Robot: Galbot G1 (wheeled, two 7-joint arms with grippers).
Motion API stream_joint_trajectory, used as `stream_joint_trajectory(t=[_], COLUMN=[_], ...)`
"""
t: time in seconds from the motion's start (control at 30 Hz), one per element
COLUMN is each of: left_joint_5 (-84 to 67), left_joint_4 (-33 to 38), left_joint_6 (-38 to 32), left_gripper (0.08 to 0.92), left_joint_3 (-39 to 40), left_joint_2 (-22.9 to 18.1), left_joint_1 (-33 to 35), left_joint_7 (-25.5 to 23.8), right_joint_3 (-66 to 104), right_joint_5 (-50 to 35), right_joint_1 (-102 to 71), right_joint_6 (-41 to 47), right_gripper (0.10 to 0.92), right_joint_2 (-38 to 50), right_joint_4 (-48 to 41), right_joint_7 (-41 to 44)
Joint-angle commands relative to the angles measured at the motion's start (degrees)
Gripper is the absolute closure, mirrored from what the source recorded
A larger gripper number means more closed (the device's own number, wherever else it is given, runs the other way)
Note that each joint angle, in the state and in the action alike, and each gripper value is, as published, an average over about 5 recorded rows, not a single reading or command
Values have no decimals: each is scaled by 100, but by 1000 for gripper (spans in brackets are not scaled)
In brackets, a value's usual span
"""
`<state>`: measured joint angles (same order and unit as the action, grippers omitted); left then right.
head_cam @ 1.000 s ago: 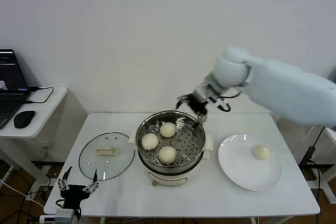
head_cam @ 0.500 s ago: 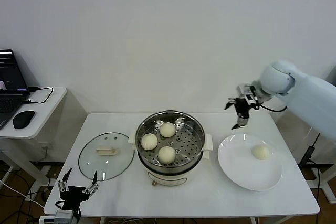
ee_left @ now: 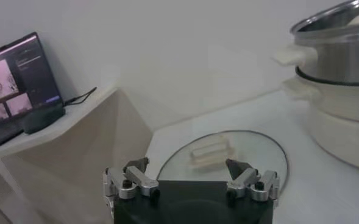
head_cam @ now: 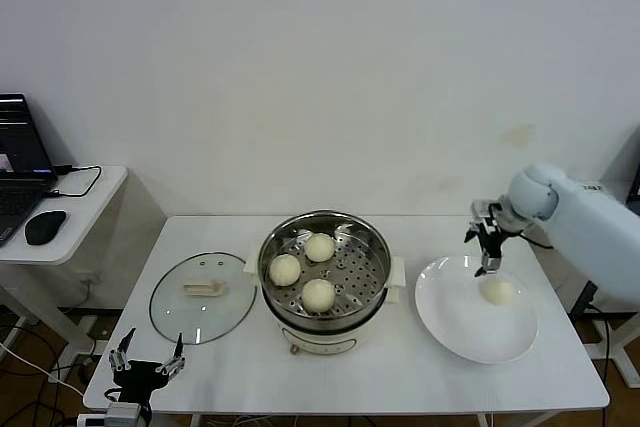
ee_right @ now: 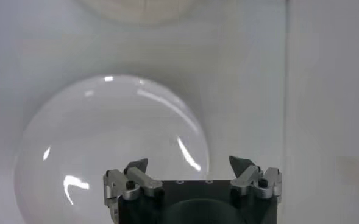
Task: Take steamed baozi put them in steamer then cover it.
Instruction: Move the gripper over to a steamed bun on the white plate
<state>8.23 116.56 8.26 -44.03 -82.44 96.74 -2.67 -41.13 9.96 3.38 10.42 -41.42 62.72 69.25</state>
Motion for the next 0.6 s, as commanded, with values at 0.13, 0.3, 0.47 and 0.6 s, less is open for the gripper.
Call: stream_joint_trajectory(t=[0.13,0.3,0.47,0.6], left_joint_5=[41,58,71,77], left_joint_4=[-129,-168,-189,-208], left_joint_6=[-2,-6,-4,-1], left_gripper=[177,177,177,177], left_joint_3=[24,40,43,40], left_joint_2=[-11,-7,-3,-1], left_joint_1=[-17,-27,-39,-56], left_joint_7=[-6,-7,-10,-13], right_joint_3=[571,714,810,832], right_joint_5=[761,900,1024,1076], right_joint_1=[-652,-721,-755,-768], right_joint_6=[-859,-1043,-1102,-1118], right_gripper=[203,203,203,203], right_joint_2=[-300,-343,-385,-409], right_joint_4=[-1186,-1384,-1512,-1560], right_joint_7=[81,86,36,-58])
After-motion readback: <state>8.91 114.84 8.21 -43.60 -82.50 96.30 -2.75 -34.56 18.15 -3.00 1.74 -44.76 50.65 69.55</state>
